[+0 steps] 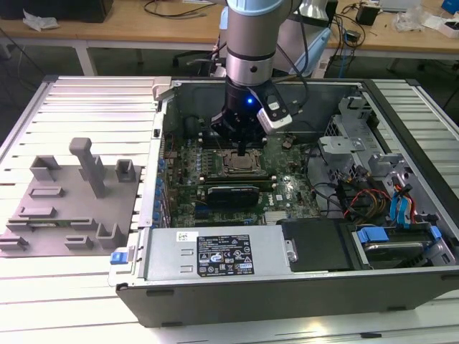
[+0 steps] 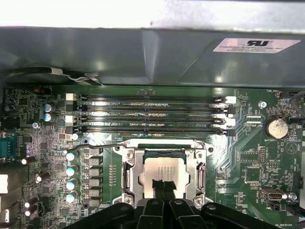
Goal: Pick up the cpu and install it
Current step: 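Install the first cpu locking lever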
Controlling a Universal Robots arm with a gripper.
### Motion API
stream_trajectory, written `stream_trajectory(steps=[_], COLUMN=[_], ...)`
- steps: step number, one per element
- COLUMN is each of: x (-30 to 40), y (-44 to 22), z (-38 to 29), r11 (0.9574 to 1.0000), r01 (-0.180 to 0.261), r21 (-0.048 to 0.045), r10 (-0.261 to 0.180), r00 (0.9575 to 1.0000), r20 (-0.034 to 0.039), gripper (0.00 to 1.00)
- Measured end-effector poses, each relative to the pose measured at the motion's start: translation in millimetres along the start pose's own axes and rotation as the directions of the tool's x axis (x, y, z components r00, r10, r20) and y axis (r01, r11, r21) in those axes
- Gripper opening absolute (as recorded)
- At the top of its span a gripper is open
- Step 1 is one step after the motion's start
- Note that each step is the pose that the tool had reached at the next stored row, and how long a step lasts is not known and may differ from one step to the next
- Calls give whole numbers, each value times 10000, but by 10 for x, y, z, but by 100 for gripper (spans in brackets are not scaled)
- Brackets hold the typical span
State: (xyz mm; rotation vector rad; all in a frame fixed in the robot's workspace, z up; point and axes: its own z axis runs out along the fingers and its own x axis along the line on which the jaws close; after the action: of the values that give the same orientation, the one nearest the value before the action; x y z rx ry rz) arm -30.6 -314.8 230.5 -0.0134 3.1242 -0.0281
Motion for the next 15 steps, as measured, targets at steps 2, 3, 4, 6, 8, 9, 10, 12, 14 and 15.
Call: stream_trajectory(steps=[2,3,4,6,8,9,10,12,14,15], x=[0,-1,-1,-1,-2,-2,-2,-3,-3,-3], y=[0,0,0,0,0,0,0,0,-1,-1], z=[0,0,0,0,0,0,0,-21,-42,-62], r11=[10000,10000,10000,10000,10000,10000,10000,10000,10000,10000], r01=[0,0,0,0,0,0,0,0,0,0], r21=[0,0,0,0,0,0,0,0,1,0], r10=[0,0,0,0,0,0,0,0,0,0], r00=[10000,10000,10000,10000,10000,10000,10000,10000,10000,10000], r20=[0,0,0,0,0,0,0,0,0,0], gripper=[11,11,11,11,11,11,11,11,11,11])
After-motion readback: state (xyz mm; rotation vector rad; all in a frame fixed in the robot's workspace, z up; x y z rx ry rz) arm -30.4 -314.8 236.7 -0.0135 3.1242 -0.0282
